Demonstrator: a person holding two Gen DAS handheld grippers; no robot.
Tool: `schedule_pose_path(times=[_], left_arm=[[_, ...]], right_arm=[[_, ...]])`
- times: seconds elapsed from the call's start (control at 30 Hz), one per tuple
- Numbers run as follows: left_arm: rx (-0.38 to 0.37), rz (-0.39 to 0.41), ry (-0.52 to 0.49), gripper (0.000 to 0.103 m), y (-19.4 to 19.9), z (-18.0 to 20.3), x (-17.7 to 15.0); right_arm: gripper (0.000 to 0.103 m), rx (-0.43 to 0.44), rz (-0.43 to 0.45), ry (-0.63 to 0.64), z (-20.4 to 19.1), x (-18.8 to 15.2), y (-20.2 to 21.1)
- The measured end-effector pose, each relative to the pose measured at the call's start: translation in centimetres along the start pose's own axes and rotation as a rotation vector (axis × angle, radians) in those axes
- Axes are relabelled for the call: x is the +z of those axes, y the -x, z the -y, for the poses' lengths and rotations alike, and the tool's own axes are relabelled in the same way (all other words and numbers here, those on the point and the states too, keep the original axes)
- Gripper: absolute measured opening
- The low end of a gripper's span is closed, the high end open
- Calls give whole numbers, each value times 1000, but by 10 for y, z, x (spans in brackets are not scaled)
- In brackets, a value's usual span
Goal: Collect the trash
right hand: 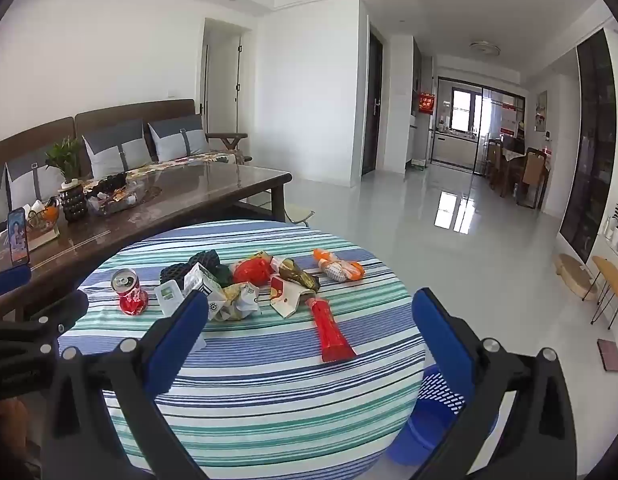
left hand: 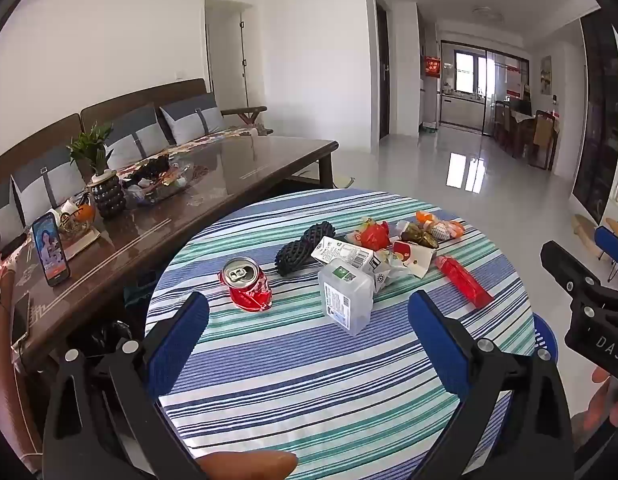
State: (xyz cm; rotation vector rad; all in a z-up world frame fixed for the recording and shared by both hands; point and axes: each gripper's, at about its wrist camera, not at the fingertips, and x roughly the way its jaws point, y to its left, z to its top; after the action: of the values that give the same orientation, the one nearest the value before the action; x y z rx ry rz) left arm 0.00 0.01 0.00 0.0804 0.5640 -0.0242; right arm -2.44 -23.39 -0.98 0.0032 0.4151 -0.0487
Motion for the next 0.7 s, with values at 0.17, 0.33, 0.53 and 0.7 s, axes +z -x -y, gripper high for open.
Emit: schedule_pose_path(times=[0.17,0.33,0.53,0.7], left_arm=[[-1,-1,1,99,0,0,0],[-3,-2,3,99,0,0,0],[-1,-1,7,99,1,-2,0],[-1,-4,4,99,0,0,0]], right_arm=[[98,2,-5,7,-1,0,-1],[98,1,-10,9,0,-5,0],[98,-12,-15,10,-2,-3,-5],[98,-8,-8,17,-3,-1,-1]])
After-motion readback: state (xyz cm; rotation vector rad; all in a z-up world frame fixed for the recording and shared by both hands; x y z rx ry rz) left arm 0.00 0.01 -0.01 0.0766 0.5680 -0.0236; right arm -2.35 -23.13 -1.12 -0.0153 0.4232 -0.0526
